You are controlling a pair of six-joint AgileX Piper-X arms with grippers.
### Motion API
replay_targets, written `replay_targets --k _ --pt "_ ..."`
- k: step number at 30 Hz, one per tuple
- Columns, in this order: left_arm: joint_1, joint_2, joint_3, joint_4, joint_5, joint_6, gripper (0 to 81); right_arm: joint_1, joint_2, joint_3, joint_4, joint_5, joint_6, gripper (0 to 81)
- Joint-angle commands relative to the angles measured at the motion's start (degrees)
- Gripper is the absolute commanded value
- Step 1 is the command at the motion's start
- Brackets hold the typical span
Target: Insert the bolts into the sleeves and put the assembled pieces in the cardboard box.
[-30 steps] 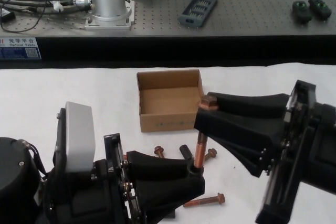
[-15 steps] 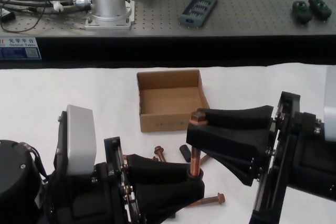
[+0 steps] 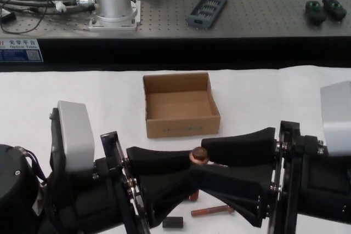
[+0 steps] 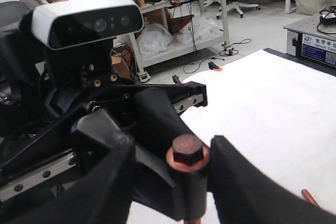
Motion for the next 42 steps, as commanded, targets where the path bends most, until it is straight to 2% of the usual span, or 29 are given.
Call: replay_targets --k 1,5,9,11,14,18,21,28,34,42 --pt "0.05 -0.51 -0.95 -2.03 -3.87 -0.04 0.7 -0.11 -0.94 -0.27 -1.68 1.40 -0.21 36.4" --pt "0.81 -0.39 -4.28 3.81 -9.14 -4.06 0.7 -0.11 -4.92 -0.27 -0.52 13.06 -0.64 36.1" --pt "3.60 -0.37 -12.12 19.79 -9.55 -2.89 0.7 -0.11 -9.93 -0.27 4.53 22.11 -5.44 28.4" --pt "5.67 0.09 -17.05 28.77 -9.55 -0.82 0.7 -0.11 -12.62 -0.27 9.08 23.76 -7.43 19.7" --pt "9.41 1.94 -24.04 38.73 -9.70 -0.70 0.7 -0.11 -15.61 -0.27 16.75 24.76 -7.96 1.0" --pt "13.43 7.52 -32.89 47.13 -9.70 -0.92 0.7 -0.11 -18.40 -0.27 23.20 24.75 -7.75 2.8" --pt "14.64 13.03 -40.01 51.86 -9.44 -0.92 0.7 -0.11 -19.27 -0.27 24.04 24.75 -7.75 2.8" --pt "14.75 27.35 -56.61 63.15 -9.60 -0.92 0.7 -0.11 -19.34 -0.27 24.07 24.75 -7.48 2.8" --pt "15.15 38.37 -71.56 74.96 -15.24 -1.77 0.7 -0.11 -19.34 -0.27 24.07 24.75 -5.71 2.8" --pt "16.36 49.96 -85.33 82.75 -18.06 -2.32 0.7 -0.01 -19.34 -0.27 24.07 24.75 -3.61 2.8"
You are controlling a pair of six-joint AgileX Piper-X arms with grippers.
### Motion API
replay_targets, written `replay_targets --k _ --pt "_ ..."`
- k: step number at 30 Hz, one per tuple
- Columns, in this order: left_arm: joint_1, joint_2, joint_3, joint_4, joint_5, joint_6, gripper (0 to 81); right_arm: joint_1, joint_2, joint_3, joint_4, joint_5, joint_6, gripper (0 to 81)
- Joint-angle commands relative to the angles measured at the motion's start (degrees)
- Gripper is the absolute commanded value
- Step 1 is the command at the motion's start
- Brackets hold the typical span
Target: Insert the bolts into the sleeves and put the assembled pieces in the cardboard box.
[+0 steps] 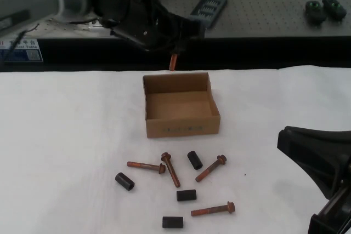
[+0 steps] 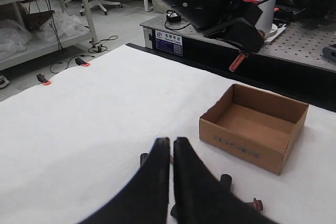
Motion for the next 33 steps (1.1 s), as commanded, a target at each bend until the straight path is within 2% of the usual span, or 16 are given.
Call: replay_targets --k 1,5,12,23,26,33 --pt "0.67 4.50 -6.08 4.23 -1.63 -1.23 0.7 -0.01 -0.57 -0.27 -0.49 0.13 0.38 2.8" --pt "1.42 8.78 -8.40 4.74 -2.98 -1.89 0.7 -0.01 -0.57 -0.27 -0.49 0.13 0.38 2.8" --pt "2.82 13.12 -9.08 4.74 -1.77 -8.48 0.7 -0.06 -0.57 -0.27 1.89 0.13 0.38 2.8" --pt "2.58 15.18 -9.08 7.65 -5.31 -7.67 0.7 -0.06 -0.57 -0.27 3.33 0.13 0.38 2.8" --pt "2.42 15.33 -9.08 8.42 -8.76 -6.68 0.7 -0.06 -0.57 -0.27 3.33 0.13 0.38 2.8" --pt "2.42 15.95 -9.08 9.05 -9.32 -5.79 0.7 -0.06 -0.57 -0.27 3.33 0.13 0.38 2.8"
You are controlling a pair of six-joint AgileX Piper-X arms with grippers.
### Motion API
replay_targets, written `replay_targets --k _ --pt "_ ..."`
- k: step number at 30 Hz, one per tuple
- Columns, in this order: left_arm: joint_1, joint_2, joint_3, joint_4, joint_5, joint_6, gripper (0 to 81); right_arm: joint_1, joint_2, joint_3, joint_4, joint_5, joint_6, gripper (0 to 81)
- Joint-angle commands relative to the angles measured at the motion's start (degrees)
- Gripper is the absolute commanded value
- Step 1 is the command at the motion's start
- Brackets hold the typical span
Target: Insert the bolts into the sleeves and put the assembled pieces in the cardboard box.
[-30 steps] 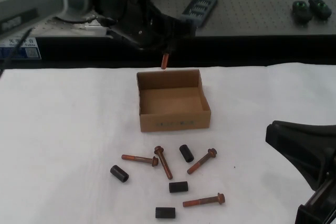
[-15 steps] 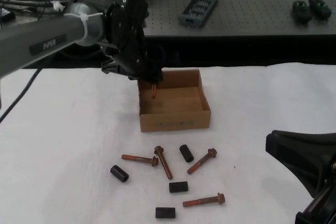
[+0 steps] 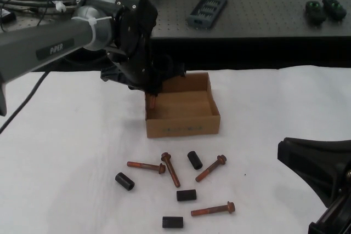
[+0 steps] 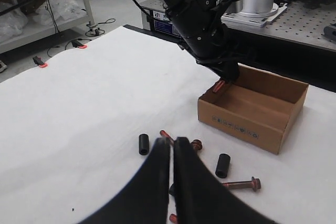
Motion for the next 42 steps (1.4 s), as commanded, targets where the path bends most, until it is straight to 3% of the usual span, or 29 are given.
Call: replay_targets --k 1,16,18,24,34,38,42 --pt "-0.27 0.82 -0.84 0.56 -0.65 0.67 0.7 -0.06 -0.57 -0.27 -0.09 0.13 0.05 2.8" --pt "-0.79 2.99 -0.84 -0.41 4.33 0.67 0.4 -0.06 -0.57 -0.27 -0.09 0.13 0.05 2.8" --pt "-0.79 2.99 -0.84 -0.41 4.33 0.67 4.7 -0.06 -0.57 -0.27 -0.09 0.13 0.05 2.8" --pt "-0.79 2.99 -0.84 -2.05 5.08 0.67 29.5 -0.06 -0.57 -0.27 -0.09 0.13 0.05 2.8" --pt "-0.86 -0.34 -0.84 -2.46 11.82 1.93 23.1 -0.06 -0.57 -0.27 -0.09 0.13 0.05 2.8" --pt "-0.86 -5.32 -0.84 0.61 12.07 9.36 23.0 -0.06 -0.57 -0.27 -0.09 0.13 0.05 2.8" --pt "-0.86 -11.29 -0.74 9.58 7.26 22.49 23.0 -0.06 1.36 -0.60 0.01 -0.31 0.05 2.8"
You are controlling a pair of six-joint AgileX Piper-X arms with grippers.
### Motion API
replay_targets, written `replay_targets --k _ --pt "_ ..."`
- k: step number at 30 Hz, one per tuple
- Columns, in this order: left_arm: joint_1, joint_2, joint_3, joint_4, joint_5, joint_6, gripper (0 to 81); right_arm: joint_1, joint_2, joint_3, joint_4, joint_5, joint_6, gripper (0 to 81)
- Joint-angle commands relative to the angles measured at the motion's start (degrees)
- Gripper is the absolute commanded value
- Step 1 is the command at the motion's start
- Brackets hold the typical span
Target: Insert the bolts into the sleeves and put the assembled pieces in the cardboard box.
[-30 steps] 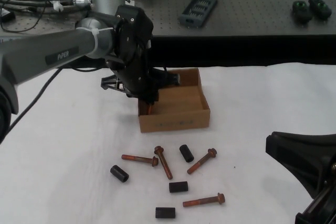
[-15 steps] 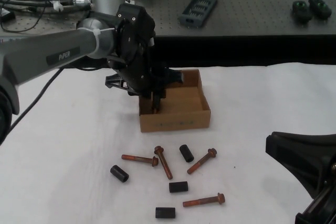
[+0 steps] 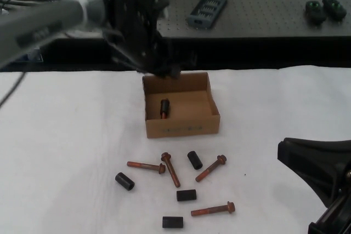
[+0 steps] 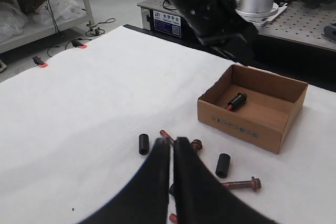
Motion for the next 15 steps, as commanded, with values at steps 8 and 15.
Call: replay_targets --k 8,15 --pt "-0.03 -10.25 0.07 22.27 -5.19 30.99 23.0 -3.49 8.81 -6.83 1.47 -5.33 -0.24 2.8" --pt "-0.03 -17.65 14.47 23.70 -4.13 40.39 23.0 -9.56 10.17 -9.59 2.70 -9.97 -0.45 2.8"
